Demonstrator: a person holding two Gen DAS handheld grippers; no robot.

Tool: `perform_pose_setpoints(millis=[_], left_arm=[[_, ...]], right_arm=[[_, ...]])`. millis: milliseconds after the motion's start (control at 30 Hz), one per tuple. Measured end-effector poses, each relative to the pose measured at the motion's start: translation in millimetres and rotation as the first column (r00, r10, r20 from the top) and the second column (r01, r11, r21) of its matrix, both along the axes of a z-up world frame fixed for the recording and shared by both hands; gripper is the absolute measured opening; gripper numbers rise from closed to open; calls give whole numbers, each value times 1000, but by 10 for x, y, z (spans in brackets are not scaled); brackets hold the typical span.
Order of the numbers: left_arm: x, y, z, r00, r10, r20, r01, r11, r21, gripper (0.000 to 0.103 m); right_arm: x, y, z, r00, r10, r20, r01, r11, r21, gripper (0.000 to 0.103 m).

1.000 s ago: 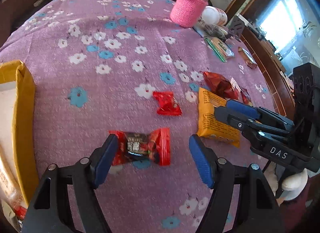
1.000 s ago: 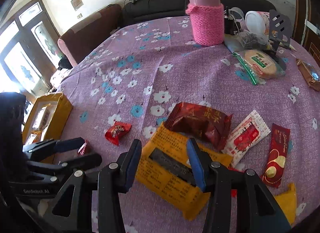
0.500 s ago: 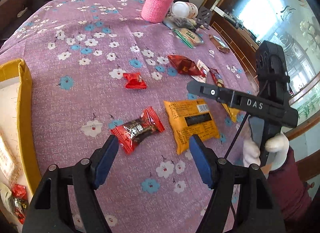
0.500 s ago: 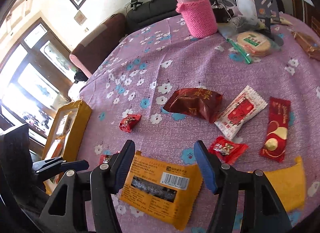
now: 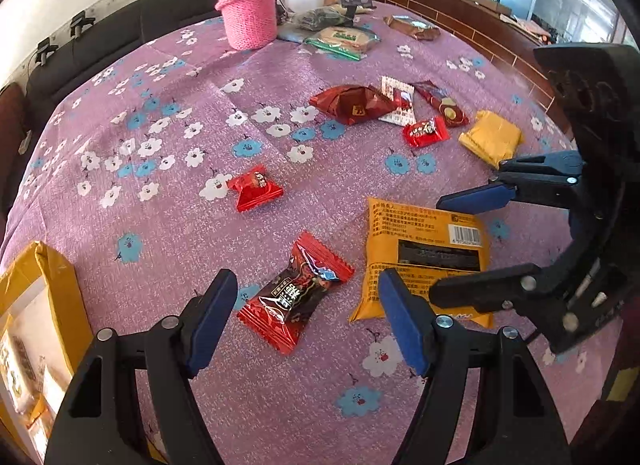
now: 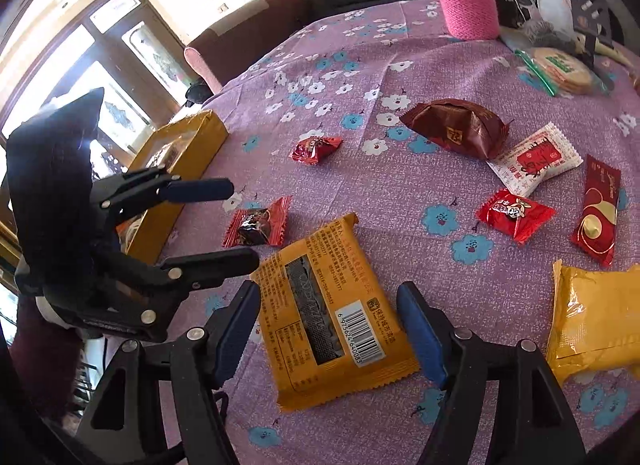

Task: Organize snacks
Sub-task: 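Grasp red wrapped candy with left gripper while right gripper grasps orange biscuit pack, then carry candy and orange biscuit pack over the tray and release both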

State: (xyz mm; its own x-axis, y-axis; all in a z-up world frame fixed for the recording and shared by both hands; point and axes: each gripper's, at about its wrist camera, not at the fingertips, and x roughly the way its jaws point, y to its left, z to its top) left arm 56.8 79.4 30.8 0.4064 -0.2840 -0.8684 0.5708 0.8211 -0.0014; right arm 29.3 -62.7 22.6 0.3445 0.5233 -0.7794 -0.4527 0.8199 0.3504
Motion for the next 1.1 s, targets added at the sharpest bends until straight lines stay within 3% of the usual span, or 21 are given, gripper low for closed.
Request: perform_pose_setpoints(millis=[167, 300, 400, 467, 567, 767, 867, 933, 1000, 1100], left_arm=[[35, 75, -15, 998, -16, -55, 13, 998, -53, 72], [23, 88, -27, 996, -29, -90, 23, 997, -70, 72], [58, 73, -37, 993, -34, -112, 24, 996, -84, 72], [78, 61, -48, 993, -33, -116, 22, 996, -92, 73], [81, 36, -87, 989, -58, -138, 43, 993, -110, 77], [26, -112, -140, 990, -75, -118, 71, 997, -32, 82], [-10, -240, -187, 997, -49, -62, 51, 998, 37, 83], [-44, -278, -175, 999, -19, -42, 21, 999, 31, 71], [-76, -281, -123, 999, 7, -39, -6, 1000, 19, 22], [-144, -220, -99, 998, 51, -34, -50, 999, 16, 22]], right_arm=[[-216, 239, -28, 993, 66, 98, -50, 987, -154, 80], [-264, 329, -76, 990, 45, 135, -16, 978, -207, 79], [-264, 392, -94, 989, 25, 149, 11, 972, -235, 80], [-270, 409, -88, 988, 15, 154, 28, 961, -274, 72], [-277, 337, -69, 991, 6, 131, 33, 955, -295, 71], [-414, -124, -23, 995, -45, 85, 65, 967, -245, 71], [-506, -351, -3, 993, -93, 70, 106, 972, -211, 71], [-571, -440, 7, 990, -122, 74, 134, 972, -194, 71], [-618, -521, 16, 986, -152, 66, 161, 973, -162, 71], [-676, -589, 66, 981, -183, 67, 190, 974, -124, 71]])
